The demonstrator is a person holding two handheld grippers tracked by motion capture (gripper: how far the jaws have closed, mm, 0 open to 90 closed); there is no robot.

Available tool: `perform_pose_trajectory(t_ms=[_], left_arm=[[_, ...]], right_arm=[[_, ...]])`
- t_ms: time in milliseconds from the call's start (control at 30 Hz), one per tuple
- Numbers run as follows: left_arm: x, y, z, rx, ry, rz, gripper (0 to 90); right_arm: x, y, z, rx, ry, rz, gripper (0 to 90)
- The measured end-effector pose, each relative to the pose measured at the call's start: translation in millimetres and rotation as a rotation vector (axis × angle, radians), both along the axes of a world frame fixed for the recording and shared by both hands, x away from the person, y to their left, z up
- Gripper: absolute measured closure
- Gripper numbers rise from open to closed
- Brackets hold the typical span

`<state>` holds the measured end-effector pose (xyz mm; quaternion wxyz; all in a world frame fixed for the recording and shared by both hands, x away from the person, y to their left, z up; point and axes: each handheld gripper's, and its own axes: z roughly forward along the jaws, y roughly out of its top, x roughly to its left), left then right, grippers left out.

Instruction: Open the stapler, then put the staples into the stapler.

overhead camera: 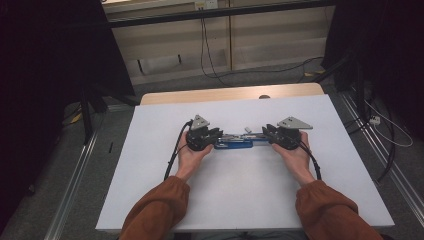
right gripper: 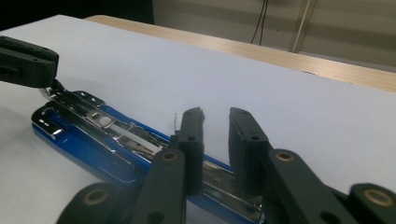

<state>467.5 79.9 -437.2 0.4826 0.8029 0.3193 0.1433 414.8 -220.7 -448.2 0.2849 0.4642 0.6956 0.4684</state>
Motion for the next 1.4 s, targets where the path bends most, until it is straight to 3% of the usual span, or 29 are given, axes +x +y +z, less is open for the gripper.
perform_pose_trajectory(t_ms=[133,267,333,567,800,900,1000,1067,1133,1400], left_arm=[[-0.1,3.7,1.5,-0.005,0.001,0.021,67.3],[0.1,7.0,3.5,-0.011,0.007,0.064,52.7],[0.1,8.8,4.3,-0.022,0.007,0.069,47.9],[-1.9,11.7,3.3,0.006,0.011,0.072,26.4],[-2.6,14.5,6.2,0.014,-0.007,0.071,11.9],[-3.2,15.7,6.2,-0.002,0.008,0.064,5.3],[-5.7,16.5,6.0,0.016,0.008,0.076,3.9],[-9.5,18.3,6.1,0.002,-0.002,0.083,4.0],[-11.6,21.2,7.1,-0.001,-0.006,0.060,4.0],[-21.8,28.6,7.4,0.013,-0.018,0.053,4.6]], right_arm=[[-0.3,-0.3,1.3,0.005,-0.010,0.009,67.7],[0.4,-0.5,3.0,0.009,-0.004,0.015,52.3],[1.3,-2.7,3.8,0.017,0.002,0.011,45.7],[3.5,-5.3,3.3,0.044,0.005,0.012,27.4],[3.0,-3.4,5.6,0.044,0.005,0.022,17.8],[1.9,-3.1,7.7,0.054,0.004,0.033,16.1],[1.1,-3.1,8.6,0.061,0.002,0.041,12.8],[0.6,-3.1,8.6,0.050,0.015,0.042,12.2],[0.5,-2.7,8.5,0.048,0.023,0.051,12.5],[2.9,-3.5,11.1,0.048,0.025,0.054,11.9]])
